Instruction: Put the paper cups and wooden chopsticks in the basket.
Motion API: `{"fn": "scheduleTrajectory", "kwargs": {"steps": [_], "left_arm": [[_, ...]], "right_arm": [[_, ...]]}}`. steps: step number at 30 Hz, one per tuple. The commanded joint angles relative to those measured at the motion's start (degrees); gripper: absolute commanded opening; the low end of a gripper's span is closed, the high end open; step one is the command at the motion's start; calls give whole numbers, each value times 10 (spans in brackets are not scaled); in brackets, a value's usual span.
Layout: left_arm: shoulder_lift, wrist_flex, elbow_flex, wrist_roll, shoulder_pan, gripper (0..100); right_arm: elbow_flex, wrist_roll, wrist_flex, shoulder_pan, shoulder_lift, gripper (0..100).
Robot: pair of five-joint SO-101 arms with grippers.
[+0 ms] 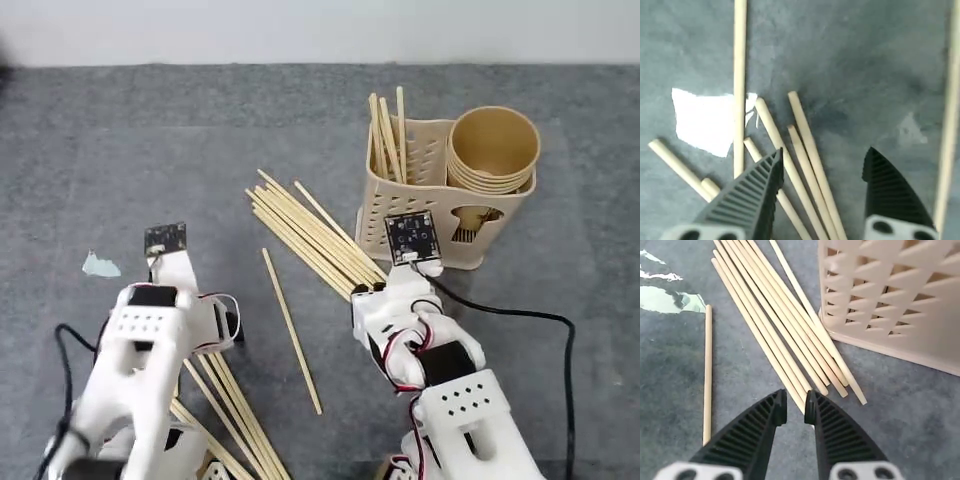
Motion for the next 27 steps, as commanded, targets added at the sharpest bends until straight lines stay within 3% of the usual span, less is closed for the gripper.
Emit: {"fn": "scheduleTrajectory", "kwargs": {"steps": [1, 12, 15, 19, 27], "left_arm": [[66, -11, -37, -3, 1, 240], [212, -36, -105, 52, 2, 238], [236, -38, -131, 72, 2, 176], [255, -39, -153, 87, 6, 8], [263, -40, -183, 124, 5, 12]], "right_arm": [[-4, -7, -12, 6, -12, 75], [-4, -7, -13, 6, -12, 75], [-4, -7, -13, 6, -14, 75], [-4, -7, -13, 7, -14, 75], [-6, -7, -13, 27, -14, 75]]}}
